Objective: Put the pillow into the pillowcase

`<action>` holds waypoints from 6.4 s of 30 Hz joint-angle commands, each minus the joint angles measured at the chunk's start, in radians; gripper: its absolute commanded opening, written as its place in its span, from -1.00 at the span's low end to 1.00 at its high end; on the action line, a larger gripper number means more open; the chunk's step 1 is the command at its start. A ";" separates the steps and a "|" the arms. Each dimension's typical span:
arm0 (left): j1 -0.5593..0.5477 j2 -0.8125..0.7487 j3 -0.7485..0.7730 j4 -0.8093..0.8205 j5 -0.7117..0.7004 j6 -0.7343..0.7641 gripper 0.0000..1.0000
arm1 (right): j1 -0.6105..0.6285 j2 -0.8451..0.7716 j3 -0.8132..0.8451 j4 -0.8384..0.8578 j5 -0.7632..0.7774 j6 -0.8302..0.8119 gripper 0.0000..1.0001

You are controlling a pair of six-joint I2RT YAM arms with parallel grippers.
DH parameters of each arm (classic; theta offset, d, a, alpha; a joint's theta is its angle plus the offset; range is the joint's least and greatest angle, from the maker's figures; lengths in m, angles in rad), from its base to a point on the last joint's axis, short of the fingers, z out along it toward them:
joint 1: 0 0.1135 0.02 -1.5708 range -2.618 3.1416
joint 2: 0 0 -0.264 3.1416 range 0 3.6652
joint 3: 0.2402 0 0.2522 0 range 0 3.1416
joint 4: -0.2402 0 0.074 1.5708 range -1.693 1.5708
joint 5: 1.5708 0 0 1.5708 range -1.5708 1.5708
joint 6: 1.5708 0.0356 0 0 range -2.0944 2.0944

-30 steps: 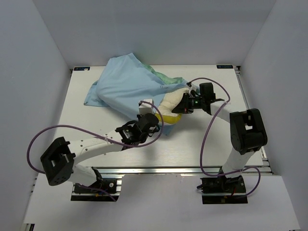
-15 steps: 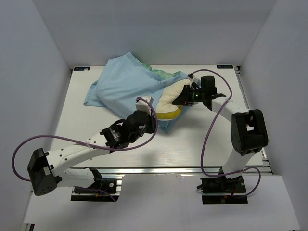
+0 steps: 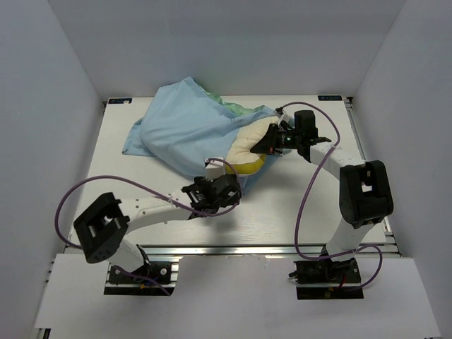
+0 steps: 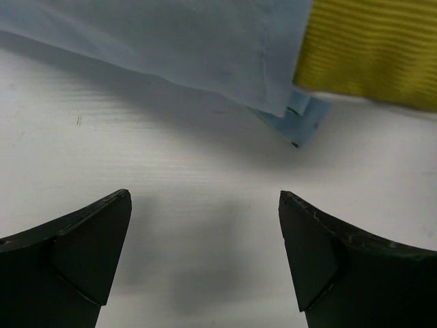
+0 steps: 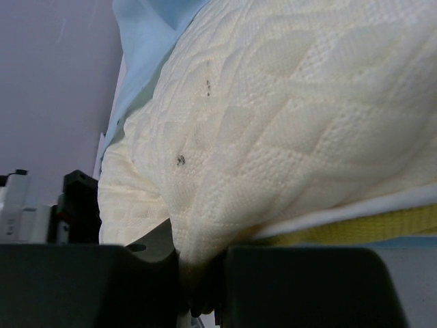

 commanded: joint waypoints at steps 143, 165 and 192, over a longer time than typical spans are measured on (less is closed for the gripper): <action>0.839 -0.268 -0.101 -0.118 0.612 0.201 0.72 | -0.378 -0.156 -0.109 -0.236 0.056 -1.058 -1.00; 0.883 0.151 -0.068 0.024 0.578 0.238 -0.45 | -0.389 -0.151 -0.140 -0.231 0.006 -1.014 -1.00; 0.957 -0.444 0.478 -0.498 0.653 0.235 -1.00 | -0.389 -0.058 -0.098 -0.050 0.331 -0.929 -1.00</action>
